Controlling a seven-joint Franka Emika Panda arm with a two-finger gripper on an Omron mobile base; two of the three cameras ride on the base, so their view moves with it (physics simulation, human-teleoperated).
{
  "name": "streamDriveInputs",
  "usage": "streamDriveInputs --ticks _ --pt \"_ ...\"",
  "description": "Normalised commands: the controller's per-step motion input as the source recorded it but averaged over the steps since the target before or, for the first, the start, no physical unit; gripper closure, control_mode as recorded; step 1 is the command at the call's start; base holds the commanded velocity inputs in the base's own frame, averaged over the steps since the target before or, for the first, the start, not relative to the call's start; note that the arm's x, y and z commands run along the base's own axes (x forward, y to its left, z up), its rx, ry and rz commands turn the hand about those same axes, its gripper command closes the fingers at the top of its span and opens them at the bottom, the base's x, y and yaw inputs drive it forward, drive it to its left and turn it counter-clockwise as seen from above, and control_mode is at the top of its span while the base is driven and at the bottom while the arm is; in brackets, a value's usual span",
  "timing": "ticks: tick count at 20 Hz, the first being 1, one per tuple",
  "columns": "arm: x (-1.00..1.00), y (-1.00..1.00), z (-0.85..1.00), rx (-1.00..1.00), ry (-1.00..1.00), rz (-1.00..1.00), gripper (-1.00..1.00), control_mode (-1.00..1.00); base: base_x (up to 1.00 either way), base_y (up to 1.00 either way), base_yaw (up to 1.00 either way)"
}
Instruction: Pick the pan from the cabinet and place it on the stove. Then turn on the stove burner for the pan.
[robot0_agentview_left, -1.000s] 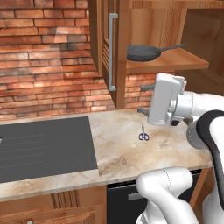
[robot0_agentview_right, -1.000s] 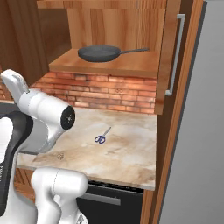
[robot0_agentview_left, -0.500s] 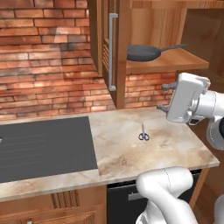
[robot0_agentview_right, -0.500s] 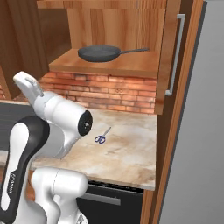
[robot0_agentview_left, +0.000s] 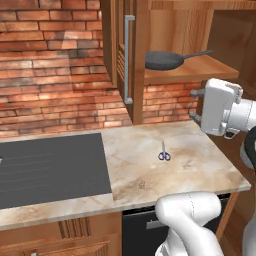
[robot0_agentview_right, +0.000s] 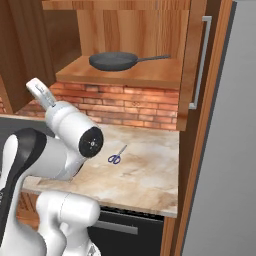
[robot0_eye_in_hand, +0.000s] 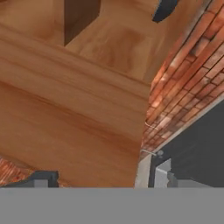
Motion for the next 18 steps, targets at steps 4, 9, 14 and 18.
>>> streamDriveInputs --ticks 4,9,14,18 --pt "0.52 -0.37 0.14 -0.04 0.01 -0.19 -1.0 -1.0 0.0 0.0 0.0" --pt "0.65 -0.48 0.08 0.0 0.05 -0.08 -1.0 -1.0 0.0 0.0 0.0" --pt "0.71 -0.44 0.02 0.0 0.06 -0.01 -1.0 -1.0 0.0 0.0 0.0" --pt "0.74 -0.43 0.03 0.0 0.08 -0.01 -1.0 -1.0 0.0 0.0 0.0"
